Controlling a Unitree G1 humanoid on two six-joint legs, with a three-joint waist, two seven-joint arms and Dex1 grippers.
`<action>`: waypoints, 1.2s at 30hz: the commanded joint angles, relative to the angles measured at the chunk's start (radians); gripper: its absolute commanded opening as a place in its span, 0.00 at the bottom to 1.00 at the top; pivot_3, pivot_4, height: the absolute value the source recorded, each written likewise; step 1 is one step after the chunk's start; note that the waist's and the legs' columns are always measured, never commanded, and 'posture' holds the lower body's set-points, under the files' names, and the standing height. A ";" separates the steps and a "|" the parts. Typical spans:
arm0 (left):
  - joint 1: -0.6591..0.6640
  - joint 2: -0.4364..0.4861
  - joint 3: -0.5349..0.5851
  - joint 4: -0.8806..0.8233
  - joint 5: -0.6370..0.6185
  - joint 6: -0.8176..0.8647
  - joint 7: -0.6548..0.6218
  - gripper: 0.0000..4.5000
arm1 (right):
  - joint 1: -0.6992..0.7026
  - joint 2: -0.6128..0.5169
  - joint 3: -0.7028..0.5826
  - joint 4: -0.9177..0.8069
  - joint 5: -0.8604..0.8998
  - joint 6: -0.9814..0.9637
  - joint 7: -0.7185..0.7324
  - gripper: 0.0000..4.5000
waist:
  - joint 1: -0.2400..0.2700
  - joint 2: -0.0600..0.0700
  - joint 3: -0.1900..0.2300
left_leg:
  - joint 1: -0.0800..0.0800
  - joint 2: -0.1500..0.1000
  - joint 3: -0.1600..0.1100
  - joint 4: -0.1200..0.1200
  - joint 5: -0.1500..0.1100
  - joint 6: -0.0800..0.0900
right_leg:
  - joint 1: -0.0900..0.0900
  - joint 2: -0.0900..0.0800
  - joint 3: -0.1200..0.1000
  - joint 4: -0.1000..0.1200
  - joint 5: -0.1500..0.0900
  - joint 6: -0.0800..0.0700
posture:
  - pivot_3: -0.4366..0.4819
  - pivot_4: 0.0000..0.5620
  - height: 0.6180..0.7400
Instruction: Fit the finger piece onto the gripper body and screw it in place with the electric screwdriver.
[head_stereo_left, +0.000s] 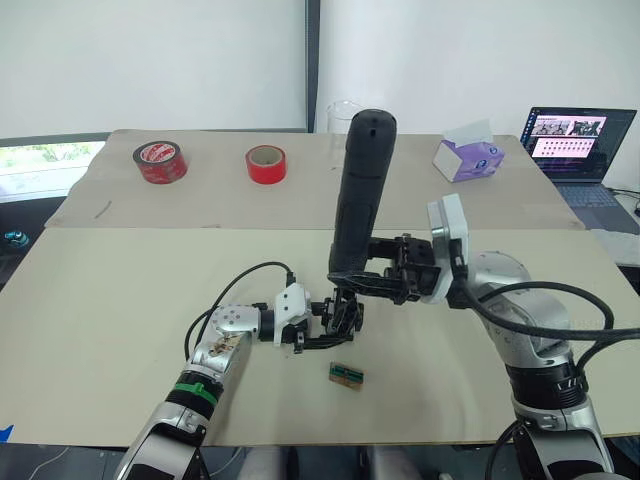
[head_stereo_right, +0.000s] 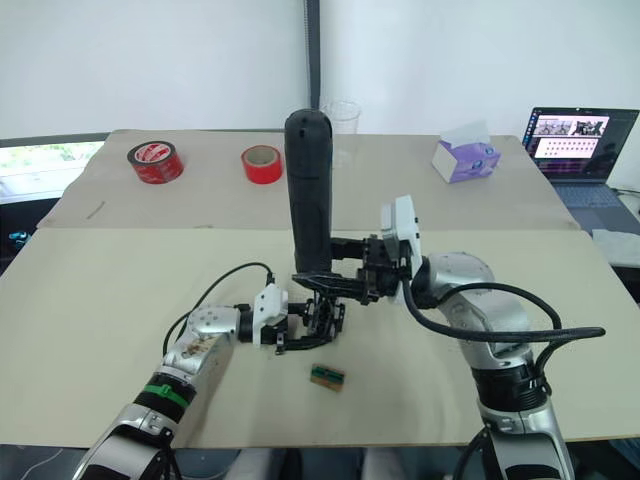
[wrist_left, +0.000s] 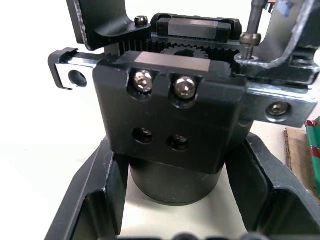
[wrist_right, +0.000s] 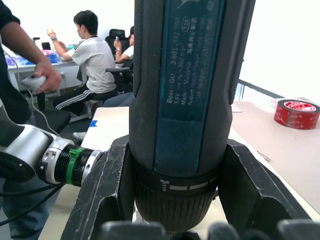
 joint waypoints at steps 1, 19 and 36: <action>0.019 0.007 -0.017 0.008 0.015 0.017 0.004 0.51 | 0.012 -0.011 0.027 -0.017 -0.033 -0.049 0.024 0.43 | 0.000 0.000 0.000 | 0.000 0.000 0.000 0.000 0.000 0.000 | 0.000 0.000 0.000 0.000 0.000 0.000 | 0.48 0.27 1.00; 0.013 0.011 -0.019 0.012 0.015 0.020 -0.001 0.51 | 0.027 -0.007 0.116 -0.001 -0.075 0.006 -0.065 0.43 | -0.001 -0.001 -0.009 | 0.003 0.000 0.000 -0.002 0.000 0.000 | 0.002 0.000 0.000 0.000 0.000 0.000 | 0.48 0.27 1.00; 0.021 0.019 -0.022 0.002 0.016 0.031 0.006 0.51 | 0.066 -0.008 0.149 0.096 -0.119 -0.058 -0.057 0.43 | -0.002 -0.004 -0.017 | 0.007 0.001 0.000 -0.004 0.000 0.000 | 0.004 -0.001 0.000 0.000 -0.001 -0.002 | 0.48 0.27 1.00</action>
